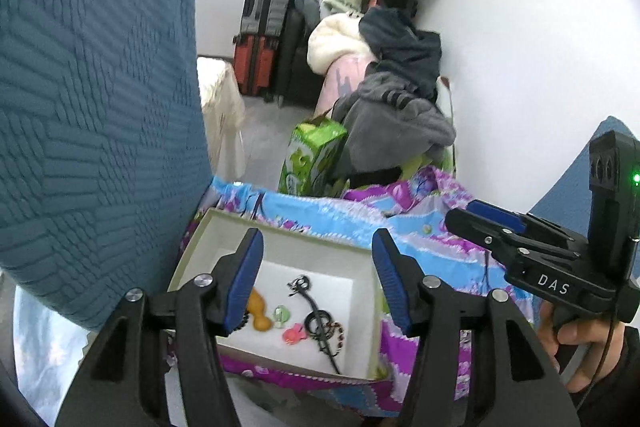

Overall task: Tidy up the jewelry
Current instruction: 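Move both open tools back from the box to the cloth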

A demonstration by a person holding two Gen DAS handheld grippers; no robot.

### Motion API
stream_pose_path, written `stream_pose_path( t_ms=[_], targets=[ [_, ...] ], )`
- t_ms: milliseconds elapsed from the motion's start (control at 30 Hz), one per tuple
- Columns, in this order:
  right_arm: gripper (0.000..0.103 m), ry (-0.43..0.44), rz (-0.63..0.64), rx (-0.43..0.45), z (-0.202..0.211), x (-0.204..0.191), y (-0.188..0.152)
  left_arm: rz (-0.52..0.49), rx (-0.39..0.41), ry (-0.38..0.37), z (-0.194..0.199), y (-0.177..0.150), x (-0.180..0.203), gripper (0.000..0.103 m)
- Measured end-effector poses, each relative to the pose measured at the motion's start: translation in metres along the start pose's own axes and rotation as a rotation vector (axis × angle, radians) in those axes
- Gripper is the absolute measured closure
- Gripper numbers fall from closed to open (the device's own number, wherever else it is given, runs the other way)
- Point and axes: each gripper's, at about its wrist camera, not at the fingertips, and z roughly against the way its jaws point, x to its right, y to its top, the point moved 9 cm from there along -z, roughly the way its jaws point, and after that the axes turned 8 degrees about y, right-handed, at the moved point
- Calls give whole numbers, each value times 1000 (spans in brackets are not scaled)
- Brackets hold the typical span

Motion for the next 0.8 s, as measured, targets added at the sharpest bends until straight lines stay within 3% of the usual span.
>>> stream_pose_path(
  t_ms=[400, 800],
  targets=[
    [56, -102, -32, 110, 86, 53, -9, -72, 25, -68, 20, -3, 72, 46],
    [56, -230, -142, 118, 133, 139, -81, -157, -114, -219, -24, -69, 164, 46]
  ],
)
